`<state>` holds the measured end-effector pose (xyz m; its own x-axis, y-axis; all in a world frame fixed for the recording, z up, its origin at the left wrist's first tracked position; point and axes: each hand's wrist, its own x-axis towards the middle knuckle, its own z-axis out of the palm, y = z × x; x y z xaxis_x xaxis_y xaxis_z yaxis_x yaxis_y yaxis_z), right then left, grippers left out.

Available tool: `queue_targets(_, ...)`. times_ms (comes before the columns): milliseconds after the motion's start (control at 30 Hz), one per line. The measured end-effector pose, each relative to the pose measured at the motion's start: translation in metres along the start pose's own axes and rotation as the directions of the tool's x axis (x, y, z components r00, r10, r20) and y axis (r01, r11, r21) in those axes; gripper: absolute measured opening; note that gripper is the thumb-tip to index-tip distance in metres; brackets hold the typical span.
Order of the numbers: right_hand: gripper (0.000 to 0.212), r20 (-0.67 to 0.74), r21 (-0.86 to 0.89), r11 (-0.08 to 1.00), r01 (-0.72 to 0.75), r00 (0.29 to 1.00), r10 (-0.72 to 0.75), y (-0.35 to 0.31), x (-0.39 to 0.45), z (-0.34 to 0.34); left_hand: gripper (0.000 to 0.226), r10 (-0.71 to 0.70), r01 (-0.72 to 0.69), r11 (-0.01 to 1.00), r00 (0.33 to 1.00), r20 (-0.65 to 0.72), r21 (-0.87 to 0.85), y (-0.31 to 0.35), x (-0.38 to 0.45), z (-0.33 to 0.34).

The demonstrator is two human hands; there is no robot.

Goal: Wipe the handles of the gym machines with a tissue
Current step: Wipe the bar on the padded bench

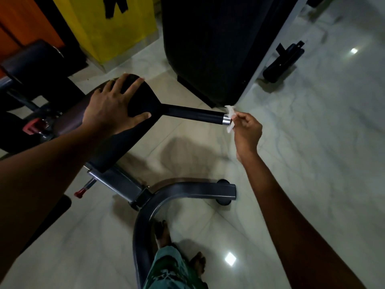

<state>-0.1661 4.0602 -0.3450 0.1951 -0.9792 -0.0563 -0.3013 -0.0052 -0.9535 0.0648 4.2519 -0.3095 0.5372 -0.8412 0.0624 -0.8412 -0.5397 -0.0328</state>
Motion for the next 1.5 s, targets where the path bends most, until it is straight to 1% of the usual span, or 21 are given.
queue_targets(67,0.010,-0.067,0.093,0.986,-0.139,0.987,0.145,0.004,-0.008,0.005,0.087,0.007,-0.007,1.000,1.000,-0.002,-0.003,0.000,0.000,0.000)
queue_targets(100,0.009,-0.097,0.111,0.980,-0.162,0.980,0.173,0.006,-0.013,0.006,0.087,0.007,-0.007,1.000,1.000,0.000,-0.006,0.000,0.000,0.000)
queue_targets(133,0.009,-0.127,0.101,0.985,-0.136,0.981,0.149,0.006,-0.019,0.008,0.087,0.007,-0.007,1.000,1.000,0.002,-0.007,0.000,0.001,0.000)
queue_targets(200,0.011,-0.137,0.047,0.998,0.030,0.990,-0.024,0.004,-0.028,0.010,0.087,0.003,-0.003,1.000,1.000,0.003,-0.009,0.000,0.001,0.001)
queue_targets(300,0.014,-0.006,-0.085,0.947,0.309,0.950,-0.311,0.005,-0.021,0.011,0.087,0.006,-0.006,1.000,1.000,0.004,-0.008,0.000,0.000,0.000)
queue_targets(400,0.018,0.173,-0.306,0.827,0.472,0.882,-0.439,0.004,-0.006,0.006,0.087,0.007,-0.007,1.000,1.000,0.011,-0.007,0.000,0.000,-0.001)
queue_targets(500,0.019,0.323,-0.439,0.697,0.567,0.823,-0.466,0.001,-0.004,-0.005,0.087,-0.002,0.002,1.000,1.000,0.020,-0.007,0.000,0.000,-0.001)
queue_targets(567,0.018,0.340,-0.521,0.605,0.603,0.796,-0.501,-0.002,-0.005,-0.009,0.087,-0.002,0.002,1.000,1.000,0.022,-0.011,0.000,0.000,-0.001)
queue_targets(600,0.018,0.326,-0.549,0.584,0.599,0.796,-0.510,-0.005,-0.005,-0.008,0.087,0.003,-0.003,1.000,1.000,0.021,-0.011,0.001,0.000,-0.001)
queue_targets(667,0.020,0.309,-0.537,0.607,0.586,0.806,-0.504,-0.011,-0.005,-0.002,0.087,0.009,-0.009,1.000,1.000,0.015,-0.010,0.001,0.000,-0.001)
queue_targets(700,0.023,0.336,-0.518,0.600,0.610,0.790,-0.514,-0.013,-0.005,0.002,0.087,0.008,-0.008,1.000,1.000,0.015,-0.012,0.000,0.001,-0.001)
queue_targets(867,0.020,0.571,-0.454,0.406,0.794,0.608,-0.551,0.001,-0.001,0.001,0.088,0.003,-0.003,1.000,1.000,0.019,-0.009,0.000,0.001,0.000)
queue_targets(900,0.017,0.563,-0.419,0.418,0.806,0.592,-0.577,0.002,0.000,-0.004,0.088,0.003,-0.003,1.000,1.000,0.021,-0.007,0.000,0.001,0.001)
queue_targets(933,0.017,0.532,-0.373,0.483,0.792,0.609,-0.588,0.001,0.002,-0.008,0.088,0.003,-0.003,1.000,1.000,0.020,-0.004,0.000,0.002,0.001)
queue_targets(1000,0.025,0.456,-0.278,0.648,0.709,0.691,-0.561,-0.005,0.004,-0.012,0.088,0.004,-0.004,1.000,1.000,0.016,0.001,-0.001,0.002,0.003)
queue_targets(1067,0.021,0.429,-0.253,0.703,0.664,0.729,-0.534,-0.008,0.009,-0.009,0.089,0.004,-0.004,1.000,1.000,0.017,0.003,-0.002,0.002,0.004)
queue_targets(1100,0.019,0.445,-0.279,0.683,0.675,0.721,-0.531,-0.006,0.011,-0.007,0.089,0.005,-0.005,1.000,1.000,0.018,0.005,-0.002,0.002,0.003)
queue_targets(1200,0.034,0.515,-0.397,0.571,0.718,0.690,-0.510,0.006,0.016,-0.009,0.089,0.001,-0.001,1.000,1.000,0.024,0.006,-0.003,0.003,0.003)
queue_targets(1267,0.032,0.512,-0.439,0.498,0.748,0.664,-0.546,0.010,0.017,-0.013,0.089,0.002,-0.002,1.000,1.000,0.021,0.009,-0.003,0.003,0.004)
queue_targets(1400,0.024,0.540,-0.491,0.212,0.845,0.486,-0.688,0.006,0.014,0.000,0.089,0.008,-0.008,1.000,1.000,0.025,0.013,-0.002,0.002,0.005)
queue_targets(1500,0.028,0.587,-0.476,0.109,0.873,0.408,-0.699,-0.001,0.013,0.012,0.090,0.007,-0.007,1.000,1.000,0.020,0.013,-0.003,0.002,0.005)
